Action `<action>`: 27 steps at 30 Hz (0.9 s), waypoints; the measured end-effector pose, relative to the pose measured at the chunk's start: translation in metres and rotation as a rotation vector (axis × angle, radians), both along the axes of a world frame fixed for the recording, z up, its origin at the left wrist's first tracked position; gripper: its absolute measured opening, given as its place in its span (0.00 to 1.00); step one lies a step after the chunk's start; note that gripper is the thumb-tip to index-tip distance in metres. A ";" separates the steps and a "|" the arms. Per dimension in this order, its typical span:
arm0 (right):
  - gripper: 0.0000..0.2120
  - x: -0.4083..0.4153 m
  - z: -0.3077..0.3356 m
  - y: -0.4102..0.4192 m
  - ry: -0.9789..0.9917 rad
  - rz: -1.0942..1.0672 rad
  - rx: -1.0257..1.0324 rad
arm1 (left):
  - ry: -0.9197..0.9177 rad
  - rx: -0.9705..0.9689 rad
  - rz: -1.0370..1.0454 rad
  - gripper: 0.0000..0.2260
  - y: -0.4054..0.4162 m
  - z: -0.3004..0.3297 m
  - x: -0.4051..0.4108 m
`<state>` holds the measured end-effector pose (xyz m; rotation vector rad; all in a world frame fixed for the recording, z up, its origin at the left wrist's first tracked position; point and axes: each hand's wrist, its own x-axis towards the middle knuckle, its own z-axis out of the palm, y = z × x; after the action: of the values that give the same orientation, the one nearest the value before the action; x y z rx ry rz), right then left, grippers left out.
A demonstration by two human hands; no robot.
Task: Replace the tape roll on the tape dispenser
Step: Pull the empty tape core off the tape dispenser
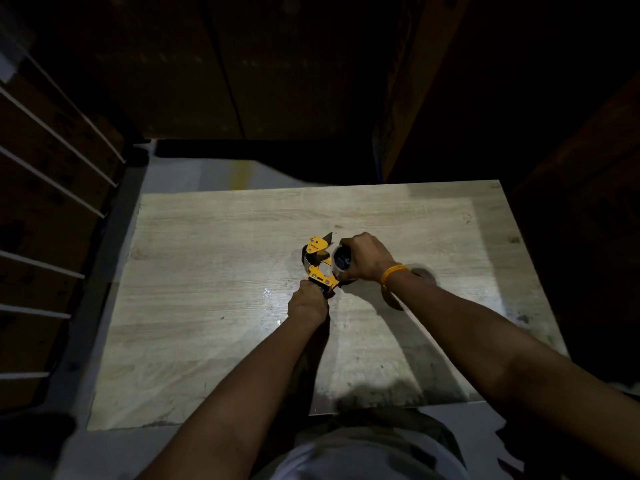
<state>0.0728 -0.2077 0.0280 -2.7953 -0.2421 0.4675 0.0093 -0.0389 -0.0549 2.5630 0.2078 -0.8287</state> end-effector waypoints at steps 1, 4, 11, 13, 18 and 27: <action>0.29 -0.001 0.003 -0.001 -0.012 -0.002 0.008 | 0.004 0.001 -0.008 0.20 -0.001 -0.001 0.000; 0.28 -0.009 0.007 -0.004 -0.044 -0.025 0.044 | 0.018 0.013 -0.011 0.21 -0.002 -0.002 -0.001; 0.29 -0.021 0.006 -0.009 -0.104 -0.013 0.047 | 0.029 0.041 -0.025 0.21 -0.004 -0.006 -0.005; 0.28 -0.021 0.005 -0.010 -0.106 0.011 0.054 | 0.025 0.049 -0.057 0.21 -0.004 -0.006 -0.004; 0.28 -0.018 0.007 -0.024 -0.081 0.121 0.113 | 0.005 0.055 -0.083 0.20 -0.007 -0.002 -0.007; 0.25 -0.003 0.063 -0.030 -0.333 0.150 0.362 | -0.026 0.012 -0.039 0.21 -0.008 -0.003 -0.002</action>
<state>0.0700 -0.2382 0.0915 -2.4905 -0.5519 -0.0181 0.0072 -0.0465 -0.0582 2.5951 0.1553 -0.8108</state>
